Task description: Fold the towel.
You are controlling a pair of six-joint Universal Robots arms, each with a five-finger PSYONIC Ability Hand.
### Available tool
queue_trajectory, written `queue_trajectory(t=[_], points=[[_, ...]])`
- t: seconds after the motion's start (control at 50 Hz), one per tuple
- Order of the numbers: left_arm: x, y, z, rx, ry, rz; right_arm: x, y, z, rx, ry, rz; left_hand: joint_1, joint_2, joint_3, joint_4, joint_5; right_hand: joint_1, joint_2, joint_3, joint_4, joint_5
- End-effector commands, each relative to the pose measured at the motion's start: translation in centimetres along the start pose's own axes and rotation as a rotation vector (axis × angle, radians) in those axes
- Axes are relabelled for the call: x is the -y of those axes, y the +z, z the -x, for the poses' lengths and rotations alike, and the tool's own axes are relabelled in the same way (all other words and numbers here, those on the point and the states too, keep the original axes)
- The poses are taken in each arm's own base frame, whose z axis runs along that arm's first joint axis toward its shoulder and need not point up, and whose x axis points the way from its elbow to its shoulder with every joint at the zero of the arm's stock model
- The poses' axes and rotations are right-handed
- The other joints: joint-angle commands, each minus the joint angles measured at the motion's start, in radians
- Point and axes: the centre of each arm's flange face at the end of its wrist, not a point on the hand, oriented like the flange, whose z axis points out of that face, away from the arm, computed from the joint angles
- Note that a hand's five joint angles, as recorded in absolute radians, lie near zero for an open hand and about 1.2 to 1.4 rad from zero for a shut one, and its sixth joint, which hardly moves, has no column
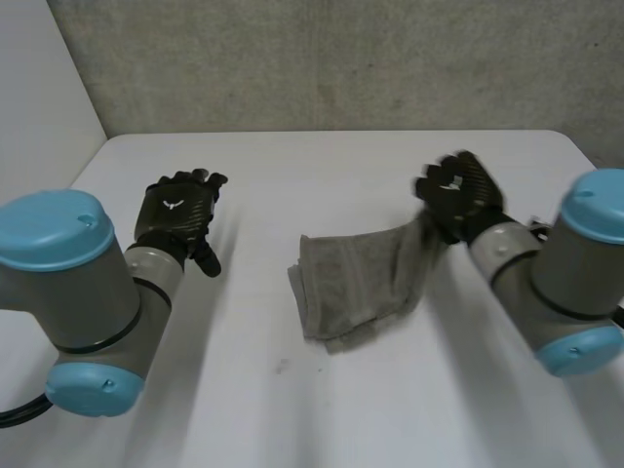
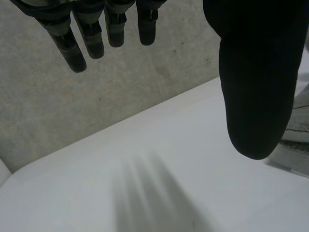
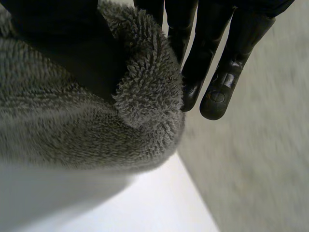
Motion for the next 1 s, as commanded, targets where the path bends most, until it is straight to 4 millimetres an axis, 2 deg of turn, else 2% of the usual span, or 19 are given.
queue_trajectory(t=[0.02, 0.04, 0.14, 0.22, 0.26, 0.3, 0.32, 0.36, 0.4, 0.48, 0.52, 0.58, 0.62, 0.64, 0.68, 0.72, 0.84, 0.9, 1.0], points=[[-0.3, -0.9, 0.3, 0.003, 0.001, 0.013, 4.3, -0.9, 8.1, 0.279, -0.026, -0.186, 0.001, 0.01, 0.008, 0.007, -0.029, 0.018, 0.193, 0.184, 0.18, 0.198], [-0.3, -0.9, 0.3, 0.003, 0.001, 0.014, 4.5, -1.7, 9.9, 0.356, -0.053, -0.206, 0.001, 0.01, 0.008, 0.007, -0.029, 0.018, 0.193, 0.184, 0.18, 0.198], [-1.1, -1.4, 0.2, -0.001, 0.005, 0.039, 3.2, -3.7, 13.4, 0.504, -0.172, -0.179, 0.001, 0.01, 0.008, 0.007, -0.029, 0.018, 0.193, 0.184, 0.18, 0.198], [-1.1, -1.5, 0.2, -0.005, 0.006, 0.042, 2.5, -4.3, 13.7, 0.54, -0.227, -0.141, 0.001, 0.01, 0.008, 0.007, -0.029, 0.018, 0.193, 0.184, 0.18, 0.198], [-1.1, -1.5, 0.1, -0.006, 0.006, 0.039, 2.4, -4.5, 13.5, 0.549, -0.228, -0.117, 0.001, 0.01, 0.008, 0.007, -0.029, -0.113, 0.062, 0.053, 0.049, 0.067], [-0.6, -1.3, 0.0, -0.009, 0.004, 0.021, 2.5, -4.8, 13.0, 0.543, -0.213, -0.072, 0.001, 0.01, 0.008, 0.007, -0.029, -0.809, -0.634, -0.643, -0.647, -0.628], [-0.6, -1.3, 0.0, -0.009, 0.004, 0.021, 2.5, -4.8, 13.0, 0.543, -0.213, -0.072, 0.001, 0.01, 0.008, 0.007, -0.029, -0.812, -0.637, -0.646, -0.65, -0.631], [-0.2, -1.2, -0.1, -0.01, 0.003, 0.009, 2.9, -4.7, 11.7, 0.483, -0.165, -0.025, 0.001, 0.01, 0.008, 0.007, -0.029, -1.145, -0.97, -0.979, -0.983, -0.965], [0.7, -0.7, -0.2, -0.009, -0.003, -0.023, 3.0, -4.6, 11.0, 0.452, -0.118, 0.001, 0.001, 0.01, 0.008, 0.007, -0.029, -1.204, -1.029, -1.038, -1.042, -1.023], [1.8, -0.3, -0.4, -0.011, -0.013, -0.06, 3.1, -4.6, 9.6, 0.403, 0.005, 0.039, 0.001, 0.01, 0.008, 0.007, -0.029, -1.204, -1.029, -1.038, -1.042, -1.023], [2.3, -0.1, -0.6, -0.016, -0.029, -0.077, 3.4, -4.4, 7.7, 0.342, 0.139, 0.067, 0.001, 0.01, 0.008, 0.007, -0.029, -1.204, -1.029, -1.038, -1.042, -1.023], [3.5, 0.0, -1.5, -0.04, -0.071, -0.115, 3.5, -4.3, 6.7, 0.313, 0.212, 0.078, 0.001, 0.01, 0.008, 0.007, -0.029, -1.204, -1.029, -1.038, -1.042, -1.023], [5.0, 0.1, -2.6, -0.071, -0.114, -0.157, 3.5, -4.2, 4.7, 0.261, 0.36, 0.102, 0.007, 0.015, 0.014, 0.013, -0.023, -1.204, -1.029, -1.038, -1.042, -1.023], [5.0, 0.1, -2.6, -0.071, -0.115, -0.157, 3.5, -4.2, 4.7, 0.26, 0.361, 0.102, 0.007, 0.015, 0.014, 0.013, -0.023, -1.204, -1.029, -1.038, -1.042, -1.023], [5.5, 0.2, -3.1, -0.085, -0.132, -0.169, 3.4, -4.2, 2.6, 0.211, 0.49, 0.12, 0.013, 0.021, 0.02, 0.019, -0.017, -1.204, -1.029, -1.038, -1.042, -1.023], [5.9, 0.2, -4.8, -0.127, -0.147, -0.164, 3.3, -4.2, 1.5, 0.186, 0.536, 0.131, 0.016, 0.024, 0.023, 0.022, -0.015, -1.204, -1.029, -1.038, -1.042, -1.023], [6.2, 0.2, -7.6, -0.193, -0.169, -0.113, 2.9, -4.7, -0.4, 0.163, 0.645, 0.197, 0.016, 0.024, 0.023, 0.022, -0.015, -1.204, -1.029, -1.038, -1.042, -1.023], [6.1, 0.4, -8.1, -0.202, -0.189, -0.098, 2.5, -4.6, -1.1, 0.16, 0.661, 0.217, 0.019, 0.027, 0.026, 0.025, -0.012, -1.204, -1.029, -1.038, -1.042, -1.023], [3.5, 0.7, -9.2, -0.215, -0.26, 0.055, 2.4, -4.0, -1.8, 0.163, 0.669, 0.207, 0.019, 0.027, 0.026, 0.025, -0.012, -1.204, -1.029, -1.038, -1.042, -1.023]])
